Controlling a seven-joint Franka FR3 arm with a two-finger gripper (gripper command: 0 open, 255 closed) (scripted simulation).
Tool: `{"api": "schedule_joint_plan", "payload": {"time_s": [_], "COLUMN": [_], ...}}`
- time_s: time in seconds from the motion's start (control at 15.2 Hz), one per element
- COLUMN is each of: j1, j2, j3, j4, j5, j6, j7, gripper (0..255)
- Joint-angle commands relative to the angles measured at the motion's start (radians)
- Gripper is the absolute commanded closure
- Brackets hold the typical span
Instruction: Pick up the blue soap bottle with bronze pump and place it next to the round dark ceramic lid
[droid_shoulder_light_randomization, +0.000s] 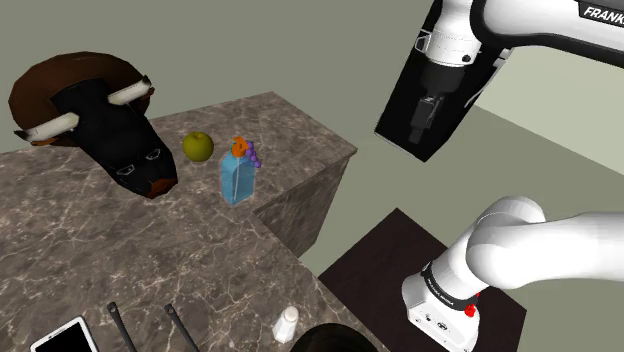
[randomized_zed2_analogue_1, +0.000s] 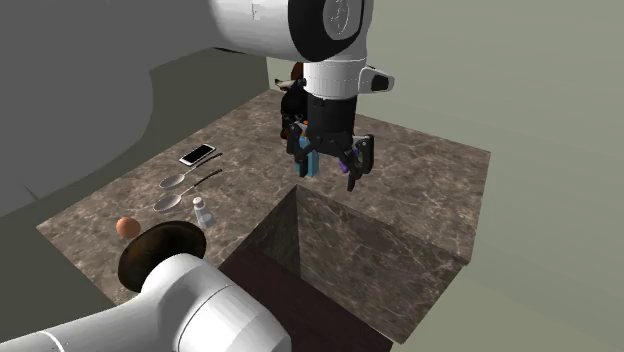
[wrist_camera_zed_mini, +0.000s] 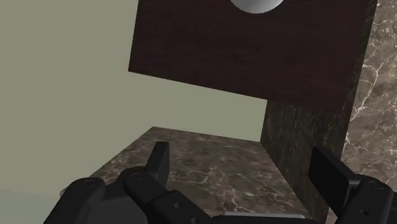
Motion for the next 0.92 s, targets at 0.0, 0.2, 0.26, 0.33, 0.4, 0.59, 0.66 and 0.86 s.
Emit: {"api": "schedule_joint_plan", "payload": {"time_s": [0.0,0.2,0.26,0.33,0.4,0.59,0.66,0.86], "j1": [0.0,0.014,0.018,0.023,0.027,0.037,0.04,0.048], "j2": [0.0,0.067,0.091,0.117,0.143,0.226,0.255,0.346], "j3": [0.0,0.041,0.054,0.068,0.081,0.119,0.132,0.168], "j4": [0.0,0.004,0.008,0.014,0.02,0.048,0.059,0.102], "j5": [0.0,0.04,0.052,0.063,0.073,0.099,0.105,0.119], "j6": [0.0,0.074,0.098,0.123,0.146,0.216,0.238,0.301], "j7": [0.0,0.057,0.076,0.094,0.112,0.164,0.182,0.234], "gripper": [0,0,0,0,0,0,0,0]}}
